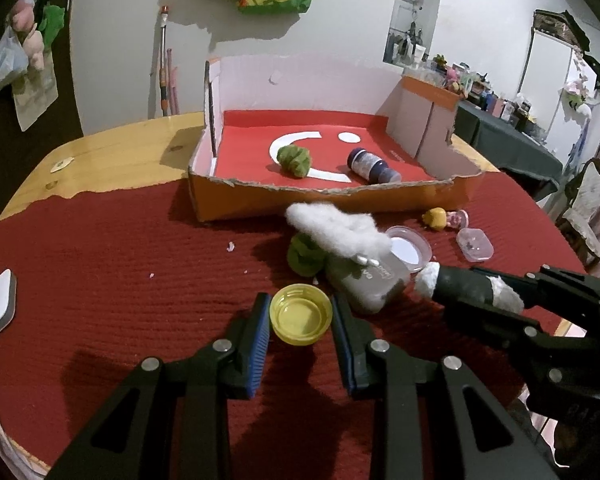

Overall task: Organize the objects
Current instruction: 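Carry the yellow lid and black-and-white plush toward the box with both grippers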

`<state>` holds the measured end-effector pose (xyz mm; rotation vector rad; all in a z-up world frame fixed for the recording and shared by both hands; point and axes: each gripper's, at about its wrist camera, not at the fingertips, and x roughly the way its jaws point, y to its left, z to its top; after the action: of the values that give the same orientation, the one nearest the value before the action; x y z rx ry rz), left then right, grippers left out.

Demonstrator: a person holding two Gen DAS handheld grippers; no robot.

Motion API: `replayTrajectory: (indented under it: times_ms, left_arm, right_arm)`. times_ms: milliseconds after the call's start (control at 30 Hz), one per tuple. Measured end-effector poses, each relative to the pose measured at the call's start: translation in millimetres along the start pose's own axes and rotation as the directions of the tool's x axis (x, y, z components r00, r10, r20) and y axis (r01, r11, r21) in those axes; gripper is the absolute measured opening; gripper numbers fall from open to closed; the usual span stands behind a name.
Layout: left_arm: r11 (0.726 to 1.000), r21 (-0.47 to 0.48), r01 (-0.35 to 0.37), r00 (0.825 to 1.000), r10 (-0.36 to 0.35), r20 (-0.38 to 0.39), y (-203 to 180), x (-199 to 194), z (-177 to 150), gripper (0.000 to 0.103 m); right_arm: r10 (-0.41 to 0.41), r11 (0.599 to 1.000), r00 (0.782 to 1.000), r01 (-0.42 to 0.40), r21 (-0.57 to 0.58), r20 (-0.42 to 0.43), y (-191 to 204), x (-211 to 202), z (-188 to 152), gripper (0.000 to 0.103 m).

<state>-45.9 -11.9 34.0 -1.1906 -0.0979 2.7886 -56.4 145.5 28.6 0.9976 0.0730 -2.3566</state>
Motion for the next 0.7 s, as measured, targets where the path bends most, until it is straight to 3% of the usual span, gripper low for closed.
replayTrajectory:
  times_ms: [700]
  left_arm:
    - [0.999, 0.012, 0.031, 1.000, -0.031, -0.002, -7.7, -3.7, -0.5, 0.031]
  right_arm:
    - [0.018, 1.000, 1.000, -0.018, 0.007, -0.006, -1.4, 0.2, -1.5, 0.034]
